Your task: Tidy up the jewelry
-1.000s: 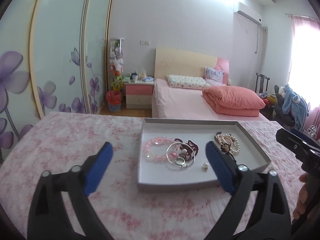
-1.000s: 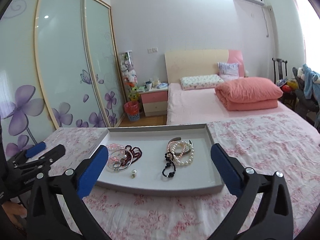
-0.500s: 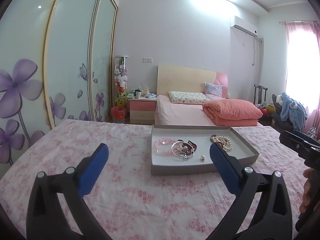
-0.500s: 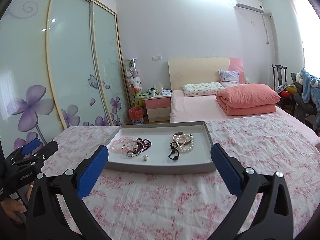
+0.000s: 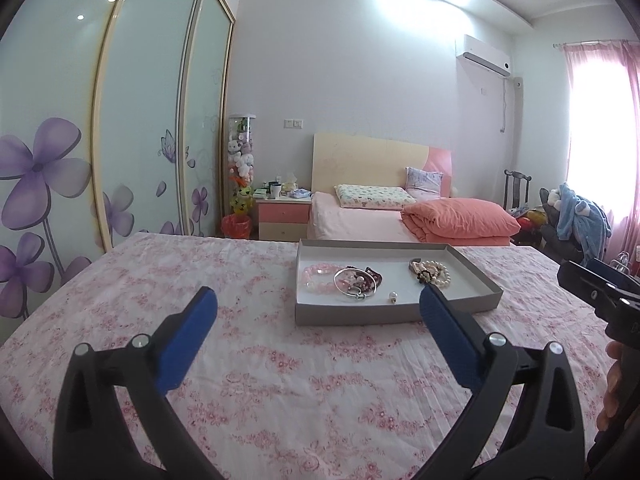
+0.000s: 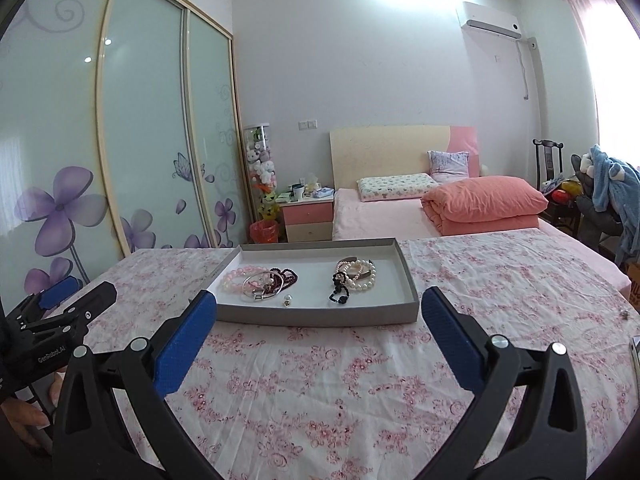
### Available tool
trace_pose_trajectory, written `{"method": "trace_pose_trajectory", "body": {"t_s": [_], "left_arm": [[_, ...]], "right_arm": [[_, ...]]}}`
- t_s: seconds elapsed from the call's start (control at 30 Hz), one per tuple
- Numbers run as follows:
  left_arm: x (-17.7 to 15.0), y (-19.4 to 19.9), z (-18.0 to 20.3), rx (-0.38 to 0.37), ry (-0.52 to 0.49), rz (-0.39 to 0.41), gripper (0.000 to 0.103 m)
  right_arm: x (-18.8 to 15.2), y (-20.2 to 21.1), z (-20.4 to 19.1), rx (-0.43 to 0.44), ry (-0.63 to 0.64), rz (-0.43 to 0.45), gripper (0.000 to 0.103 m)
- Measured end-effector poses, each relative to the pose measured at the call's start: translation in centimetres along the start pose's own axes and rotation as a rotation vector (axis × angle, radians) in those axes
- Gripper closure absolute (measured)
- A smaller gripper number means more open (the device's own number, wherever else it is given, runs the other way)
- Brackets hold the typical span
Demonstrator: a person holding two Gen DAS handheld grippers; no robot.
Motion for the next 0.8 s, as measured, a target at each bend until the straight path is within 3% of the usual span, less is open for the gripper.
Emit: {"method": "trace_pose_trajectory", "body": {"t_s": [0.8], "left_arm": [[-0.42, 0.88, -0.18, -0.008, 0.009, 0.003, 0.004]], "right_arm": [[-0.85, -0.15, 0.21, 0.018, -0.025, -0.023, 0.002]]}}
Point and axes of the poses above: each gripper's, at about its wrist camera, not at the fingertips, and y roughly against the way its jaws point, z to its right, x to its top, the point moved 2 cm from there along -y, roughly the way its jaws point, and after that the axes turned 2 degrees about z, right-handed, at the moved point
